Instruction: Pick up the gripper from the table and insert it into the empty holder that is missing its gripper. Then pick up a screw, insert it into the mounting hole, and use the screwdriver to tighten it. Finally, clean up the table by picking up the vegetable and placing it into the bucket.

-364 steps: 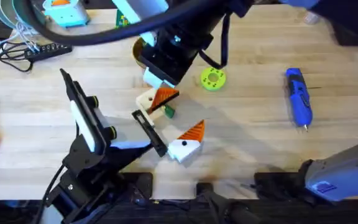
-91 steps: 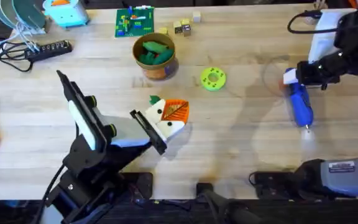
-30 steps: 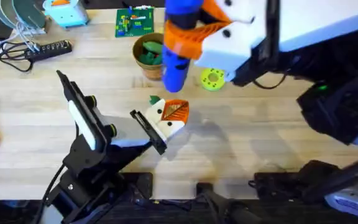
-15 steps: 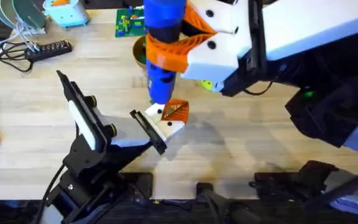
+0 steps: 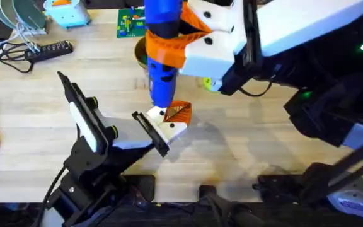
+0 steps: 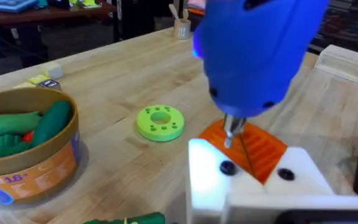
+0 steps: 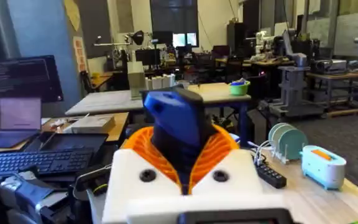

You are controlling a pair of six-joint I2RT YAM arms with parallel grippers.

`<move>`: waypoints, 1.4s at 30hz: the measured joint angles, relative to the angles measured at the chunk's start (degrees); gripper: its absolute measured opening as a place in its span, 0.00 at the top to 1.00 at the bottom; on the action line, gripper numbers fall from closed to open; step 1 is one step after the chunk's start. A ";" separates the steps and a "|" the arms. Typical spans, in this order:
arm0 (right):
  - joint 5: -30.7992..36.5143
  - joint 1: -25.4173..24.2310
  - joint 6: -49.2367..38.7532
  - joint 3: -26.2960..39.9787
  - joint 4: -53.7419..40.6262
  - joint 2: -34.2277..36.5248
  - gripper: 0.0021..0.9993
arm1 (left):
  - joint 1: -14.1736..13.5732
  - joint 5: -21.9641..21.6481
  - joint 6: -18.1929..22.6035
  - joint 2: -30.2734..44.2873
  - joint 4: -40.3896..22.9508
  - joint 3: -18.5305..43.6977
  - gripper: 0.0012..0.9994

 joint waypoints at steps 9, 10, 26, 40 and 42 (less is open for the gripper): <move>0.35 0.54 1.26 0.00 0.07 1.49 0.98 | 0.00 0.00 -0.01 -0.01 0.00 0.00 1.00; 0.35 0.61 1.28 0.00 0.07 1.55 0.98 | 0.00 0.00 0.00 -0.02 0.00 0.00 1.00; 0.88 0.66 1.45 0.00 -1.39 1.96 0.98 | 0.00 -0.04 -0.02 0.00 -0.07 0.00 1.00; 1.13 0.66 1.49 -0.02 -0.54 2.01 0.98 | 0.00 -0.20 -0.02 0.00 -0.07 0.00 1.00; 0.94 0.53 1.95 -0.13 4.56 2.51 0.98 | 0.00 -0.19 -0.02 0.00 -0.07 0.00 1.00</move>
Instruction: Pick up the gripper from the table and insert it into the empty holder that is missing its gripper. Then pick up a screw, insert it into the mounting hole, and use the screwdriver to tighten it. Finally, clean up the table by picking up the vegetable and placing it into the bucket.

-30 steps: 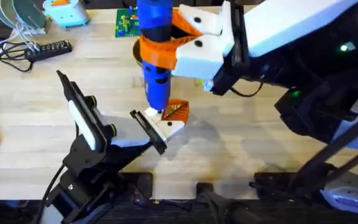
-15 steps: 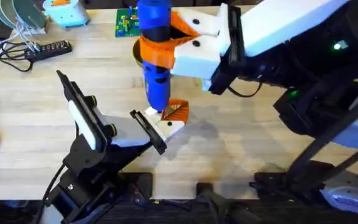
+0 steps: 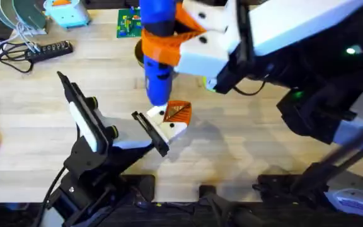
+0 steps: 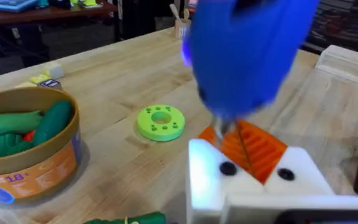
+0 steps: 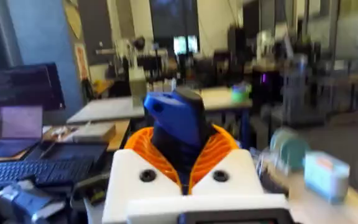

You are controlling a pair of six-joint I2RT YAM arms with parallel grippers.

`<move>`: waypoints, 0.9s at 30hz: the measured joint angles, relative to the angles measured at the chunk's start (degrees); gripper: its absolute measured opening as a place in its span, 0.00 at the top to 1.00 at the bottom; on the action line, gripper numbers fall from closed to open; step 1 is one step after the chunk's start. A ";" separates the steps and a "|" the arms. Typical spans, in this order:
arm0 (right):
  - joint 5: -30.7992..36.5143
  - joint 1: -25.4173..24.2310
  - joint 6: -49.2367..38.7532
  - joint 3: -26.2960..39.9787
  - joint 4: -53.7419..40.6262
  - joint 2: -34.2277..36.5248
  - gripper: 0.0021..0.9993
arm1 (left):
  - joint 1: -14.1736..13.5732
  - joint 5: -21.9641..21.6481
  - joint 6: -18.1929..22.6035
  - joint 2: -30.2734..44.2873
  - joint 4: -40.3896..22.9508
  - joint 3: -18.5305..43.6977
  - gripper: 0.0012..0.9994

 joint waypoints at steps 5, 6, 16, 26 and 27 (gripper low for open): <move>0.01 -1.89 0.80 0.03 11.71 -0.34 0.98 | 0.00 0.00 0.00 -0.02 0.00 0.00 1.00; -0.04 -2.59 0.84 0.04 11.06 -0.51 0.98 | 0.00 0.01 0.00 -0.02 0.00 0.00 1.00; 0.73 -15.88 -19.60 0.02 -16.99 -0.49 0.98 | 0.00 0.01 0.00 -0.02 0.00 0.00 1.00; 25.88 -25.32 -57.24 0.23 -34.58 1.97 0.98 | 0.00 0.01 0.00 -0.02 0.00 0.00 1.00; 28.87 -25.34 -61.42 0.44 -35.86 3.01 0.98 | 0.00 0.00 0.00 -0.02 0.00 0.00 1.00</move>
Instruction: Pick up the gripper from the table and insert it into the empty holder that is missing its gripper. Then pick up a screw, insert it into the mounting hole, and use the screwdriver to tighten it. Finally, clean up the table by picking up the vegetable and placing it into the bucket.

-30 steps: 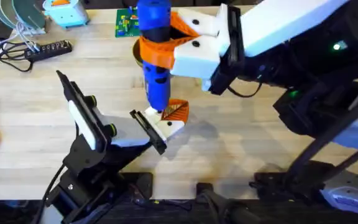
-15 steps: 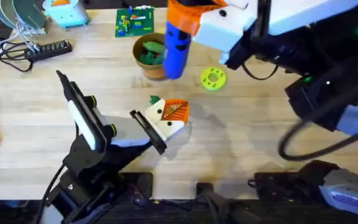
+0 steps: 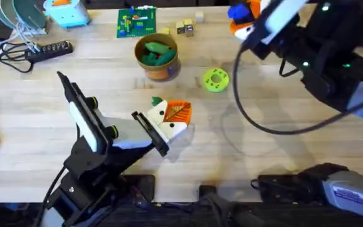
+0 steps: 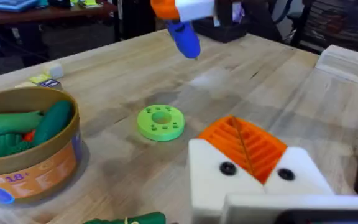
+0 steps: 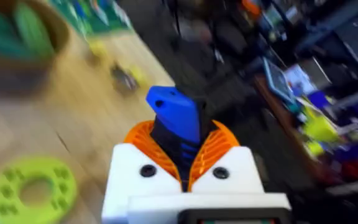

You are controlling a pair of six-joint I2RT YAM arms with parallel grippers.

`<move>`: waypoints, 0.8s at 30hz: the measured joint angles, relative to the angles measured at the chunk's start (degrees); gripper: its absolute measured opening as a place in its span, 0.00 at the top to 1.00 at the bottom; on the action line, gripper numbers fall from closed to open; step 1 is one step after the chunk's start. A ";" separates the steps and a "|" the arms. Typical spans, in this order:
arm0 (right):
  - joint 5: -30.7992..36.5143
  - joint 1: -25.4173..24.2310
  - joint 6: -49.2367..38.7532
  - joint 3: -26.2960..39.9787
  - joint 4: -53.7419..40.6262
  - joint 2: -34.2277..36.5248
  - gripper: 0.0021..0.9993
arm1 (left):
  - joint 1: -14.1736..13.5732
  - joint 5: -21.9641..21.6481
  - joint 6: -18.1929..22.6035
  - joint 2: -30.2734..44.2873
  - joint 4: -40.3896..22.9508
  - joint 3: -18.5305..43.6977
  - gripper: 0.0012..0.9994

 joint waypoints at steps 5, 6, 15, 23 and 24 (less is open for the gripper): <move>8.81 -0.02 -15.41 0.23 -4.16 7.92 0.98 | 0.00 0.02 0.00 0.00 0.00 0.00 1.00; 9.66 -0.02 -17.50 0.23 -4.28 9.77 0.98 | 0.00 0.00 0.00 0.01 0.00 0.00 1.00; 13.26 0.00 -27.52 0.23 -3.84 20.81 0.98 | 0.00 0.00 0.00 0.02 0.00 0.00 1.00; 13.91 0.00 -27.68 0.28 -4.92 21.46 0.67 | 0.00 0.00 0.00 0.01 0.00 0.00 1.00; 13.97 0.00 -27.47 0.36 -5.58 21.46 0.51 | 0.00 0.00 0.00 0.00 0.00 0.00 1.00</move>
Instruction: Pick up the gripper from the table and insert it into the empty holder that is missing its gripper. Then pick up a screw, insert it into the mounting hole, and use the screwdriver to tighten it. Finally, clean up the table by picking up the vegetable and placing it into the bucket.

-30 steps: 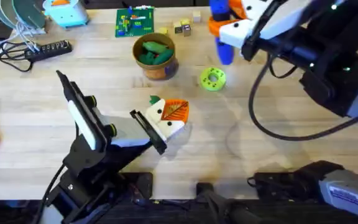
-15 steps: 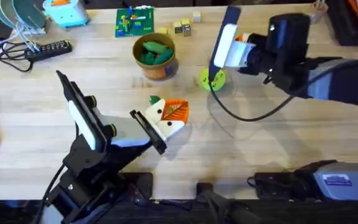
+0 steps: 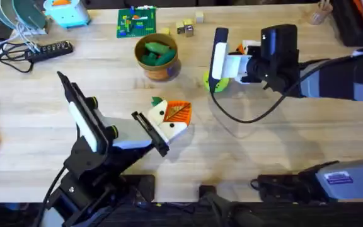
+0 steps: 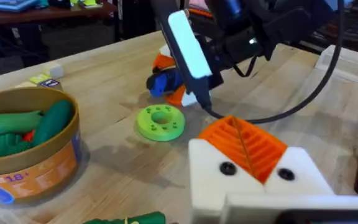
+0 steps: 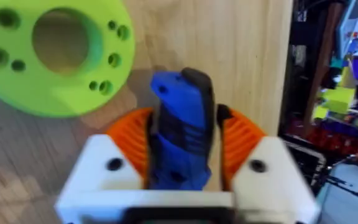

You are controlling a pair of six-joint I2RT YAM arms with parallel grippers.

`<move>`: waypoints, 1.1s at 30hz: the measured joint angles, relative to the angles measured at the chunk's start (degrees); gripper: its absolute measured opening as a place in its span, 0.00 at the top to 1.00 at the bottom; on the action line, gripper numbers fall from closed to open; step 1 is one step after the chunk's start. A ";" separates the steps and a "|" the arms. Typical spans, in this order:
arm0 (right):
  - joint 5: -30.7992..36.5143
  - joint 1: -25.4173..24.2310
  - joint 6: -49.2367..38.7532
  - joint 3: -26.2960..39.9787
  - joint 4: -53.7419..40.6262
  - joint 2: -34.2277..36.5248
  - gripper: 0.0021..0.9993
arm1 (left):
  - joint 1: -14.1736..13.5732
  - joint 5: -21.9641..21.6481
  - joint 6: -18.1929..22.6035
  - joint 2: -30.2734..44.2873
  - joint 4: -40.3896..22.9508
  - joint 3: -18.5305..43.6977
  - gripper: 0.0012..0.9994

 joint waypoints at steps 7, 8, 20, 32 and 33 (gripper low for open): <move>0.79 0.11 0.62 1.66 -1.61 -0.52 0.01 | 0.00 0.00 0.00 0.00 0.00 0.00 1.00; 0.80 0.23 1.13 1.66 -1.59 -0.53 0.01 | 0.00 0.00 0.01 0.01 0.00 0.00 0.99; 1.78 1.55 21.95 1.66 -2.55 -10.14 0.01 | 0.00 -0.02 0.17 0.02 0.00 0.00 0.01; 1.84 4.21 38.33 1.66 -2.35 -20.37 0.01 | -0.02 -5.15 -3.49 0.00 5.00 0.48 0.00; 1.84 4.50 38.54 1.66 -2.37 -20.37 0.01 | -0.01 -6.71 -5.08 0.00 3.62 1.06 0.00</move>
